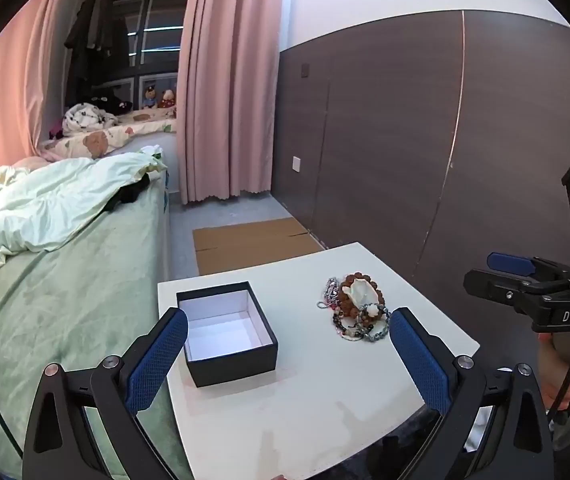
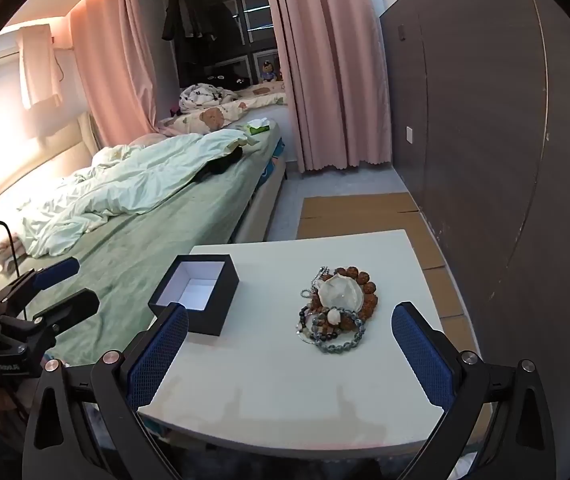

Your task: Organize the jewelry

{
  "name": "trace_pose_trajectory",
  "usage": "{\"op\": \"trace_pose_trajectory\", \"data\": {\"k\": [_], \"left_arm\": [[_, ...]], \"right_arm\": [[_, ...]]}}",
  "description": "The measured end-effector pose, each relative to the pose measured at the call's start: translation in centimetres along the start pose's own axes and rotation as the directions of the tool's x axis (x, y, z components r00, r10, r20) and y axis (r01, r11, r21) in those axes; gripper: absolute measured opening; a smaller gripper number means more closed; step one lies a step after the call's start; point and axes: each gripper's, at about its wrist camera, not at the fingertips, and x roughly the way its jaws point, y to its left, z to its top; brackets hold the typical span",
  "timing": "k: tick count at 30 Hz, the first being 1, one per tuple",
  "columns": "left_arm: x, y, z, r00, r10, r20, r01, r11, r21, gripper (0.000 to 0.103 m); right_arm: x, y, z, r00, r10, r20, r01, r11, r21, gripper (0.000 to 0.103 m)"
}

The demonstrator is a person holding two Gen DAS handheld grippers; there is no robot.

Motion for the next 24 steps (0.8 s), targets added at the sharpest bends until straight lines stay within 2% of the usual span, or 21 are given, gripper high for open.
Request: {"op": "trace_pose_trajectory", "data": {"k": [2,3,24], "left_arm": [[-0.59,0.59,-0.42,0.999,-0.015,0.029,0.016,0.999,-0.043,0.101],[-0.25,0.8,-0.42,1.0,-0.019,0.007,0.02,0.999,-0.051,0.101],[-0.54,1.03,-0.25,0.999,0.022,0.033,-0.019,0.996,-0.088,0.101]], "right_arm": [[-0.05,0.08,-0.06,1.0,-0.001,-0.001,0.001,1.0,-0.004,0.103],[-0.08,0.15,-0.09,1.0,-0.001,0.0,0.001,1.0,-0.004,0.103],[-0.31,0.8,-0.22,0.999,0.021,0.038,-0.021,1.0,-0.009,0.103]]}}
